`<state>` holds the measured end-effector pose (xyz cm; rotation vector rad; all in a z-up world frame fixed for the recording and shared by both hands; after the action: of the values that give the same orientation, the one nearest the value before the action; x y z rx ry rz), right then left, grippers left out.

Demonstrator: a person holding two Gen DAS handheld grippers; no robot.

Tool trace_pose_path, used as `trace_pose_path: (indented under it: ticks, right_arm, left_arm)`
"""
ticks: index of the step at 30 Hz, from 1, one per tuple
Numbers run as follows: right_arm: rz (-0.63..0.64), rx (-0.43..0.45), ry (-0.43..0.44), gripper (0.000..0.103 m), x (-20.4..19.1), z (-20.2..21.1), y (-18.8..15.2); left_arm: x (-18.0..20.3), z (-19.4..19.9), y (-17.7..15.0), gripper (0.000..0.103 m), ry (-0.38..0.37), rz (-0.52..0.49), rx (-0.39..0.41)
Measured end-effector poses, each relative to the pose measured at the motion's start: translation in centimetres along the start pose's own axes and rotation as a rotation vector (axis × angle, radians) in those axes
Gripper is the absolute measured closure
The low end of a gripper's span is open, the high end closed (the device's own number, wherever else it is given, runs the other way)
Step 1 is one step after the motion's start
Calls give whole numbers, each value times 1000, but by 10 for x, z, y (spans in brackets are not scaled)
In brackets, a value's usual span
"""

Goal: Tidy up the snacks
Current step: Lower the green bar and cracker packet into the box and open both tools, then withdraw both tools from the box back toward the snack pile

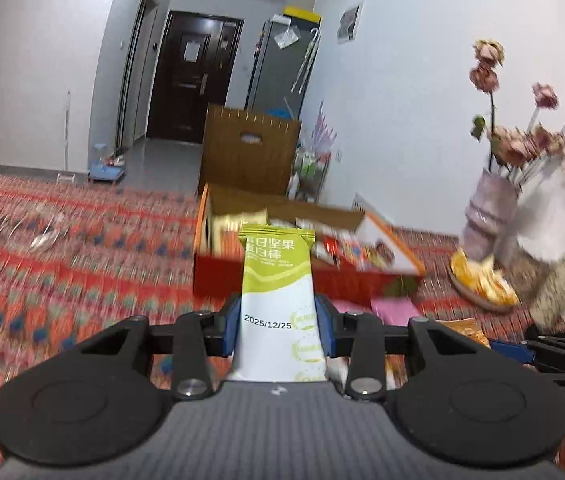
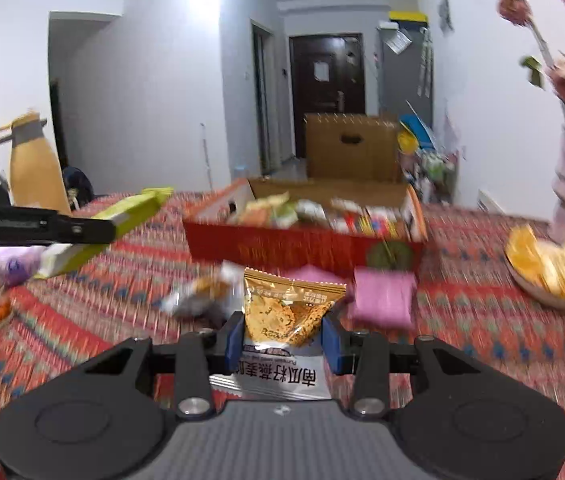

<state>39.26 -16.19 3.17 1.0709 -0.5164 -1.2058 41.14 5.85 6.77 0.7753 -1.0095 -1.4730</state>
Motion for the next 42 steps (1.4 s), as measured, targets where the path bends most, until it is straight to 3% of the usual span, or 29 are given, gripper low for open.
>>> trace_pose_path:
  ticks: [6,10,14,19,23,29,33,36,42]
  right_arm:
    - [-7,7,54,64,1,-88,69]
    - [-33,-29,54,64,3,-162,98]
    - [-35,-102,9,64,11,-227,98]
    - [-52,-175,-36,60,18,-269,83]
    - [-63,-191,-26,46,20,-277,74]
    - [-67,-163,-26,44,22,-264,84]
    - [-56,-130,-30,42,27,-235,94]
    - [-33,-103,-48,41,29,-202,96]
    - [11,-36,-76,26,31,-122,90]
  left_arm:
    - [-26,-105,51,64,18,23,-28]
    - [-42,-167,63,64,52,55,-62]
    - [-51,-213,58,64,59,77,-102]
    - [-60,-241,36,60,86,64,-157]
    - [-55,-240,31,55,72,7,-147]
    - [-51,-224,38,50,65,7,-132]
    - [-39,-194,49,46,46,-21,-103]
    - [-30,-161,53,37,29,-56,-76]
    - [-16,-79,46,26,23,-79,-26]
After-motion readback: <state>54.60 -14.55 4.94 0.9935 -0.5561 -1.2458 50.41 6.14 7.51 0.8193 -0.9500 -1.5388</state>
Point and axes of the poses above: each gripper's, at about its wrist camera, not at the fingertips, and z roughly against the way its jaws point, x to its right, y to its top, the point moved 8 cm from there along -z, roughly the way its jaws point, and after that the axes turned 8 degrees about -z, right-handed, at the moved point
